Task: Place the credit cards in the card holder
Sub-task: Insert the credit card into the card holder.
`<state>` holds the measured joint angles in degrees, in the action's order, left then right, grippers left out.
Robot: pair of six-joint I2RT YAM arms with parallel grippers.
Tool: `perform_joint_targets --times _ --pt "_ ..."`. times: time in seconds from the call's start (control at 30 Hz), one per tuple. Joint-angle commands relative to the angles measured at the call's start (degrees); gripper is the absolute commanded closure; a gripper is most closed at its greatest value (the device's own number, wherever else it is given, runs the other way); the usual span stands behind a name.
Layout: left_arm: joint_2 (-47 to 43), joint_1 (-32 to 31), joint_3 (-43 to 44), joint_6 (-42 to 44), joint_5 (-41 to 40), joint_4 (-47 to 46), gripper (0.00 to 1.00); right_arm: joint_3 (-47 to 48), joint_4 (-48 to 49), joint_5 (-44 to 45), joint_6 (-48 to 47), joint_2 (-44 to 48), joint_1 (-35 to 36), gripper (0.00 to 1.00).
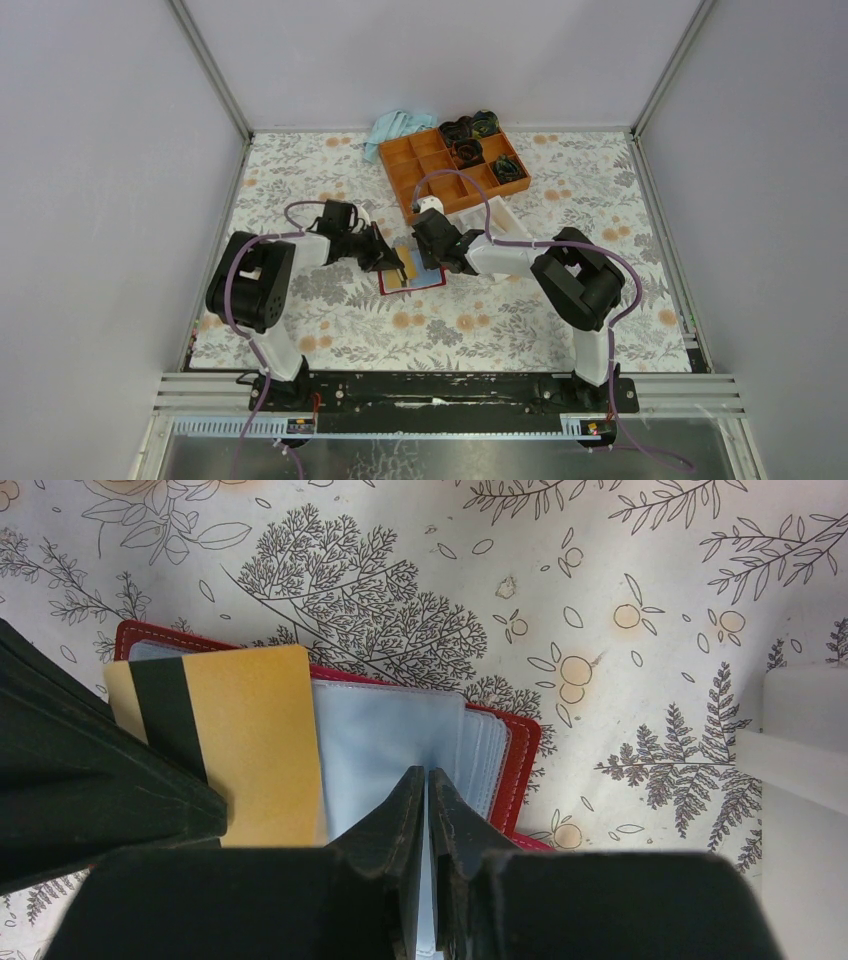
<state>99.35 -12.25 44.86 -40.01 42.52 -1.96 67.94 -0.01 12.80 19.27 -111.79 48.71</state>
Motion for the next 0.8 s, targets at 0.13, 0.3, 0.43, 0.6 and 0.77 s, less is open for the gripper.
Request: perform_joint_targets --times 0.13,0.3,0.43,0.6,0.77 --pt "2.13 0.4 -0.9 1.04 2.58 0.6 1.0 -1.2 -5.44 -0.28 -0.94 -0.11 -0.49 0.88" --pt "3.14 0.39 -0.77 1.12 2.98 1.4 1.0 -1.25 -5.36 -0.32 -0.98 -0.17 -0.44 0.87" --pt "3.45 0.39 -0.66 1.65 2.92 2.65 1.0 -1.32 -5.47 -0.33 -1.01 0.04 -0.49 0.88" --pt "3.94 0.4 -0.35 2.06 3.06 3.72 1.0 -1.12 -5.44 -0.45 -1.08 -0.07 -0.43 0.88" --pt "3.41 0.39 -0.32 2.37 2.45 5.52 1.0 -1.31 -5.39 -0.45 -1.15 0.25 -0.43 0.88"
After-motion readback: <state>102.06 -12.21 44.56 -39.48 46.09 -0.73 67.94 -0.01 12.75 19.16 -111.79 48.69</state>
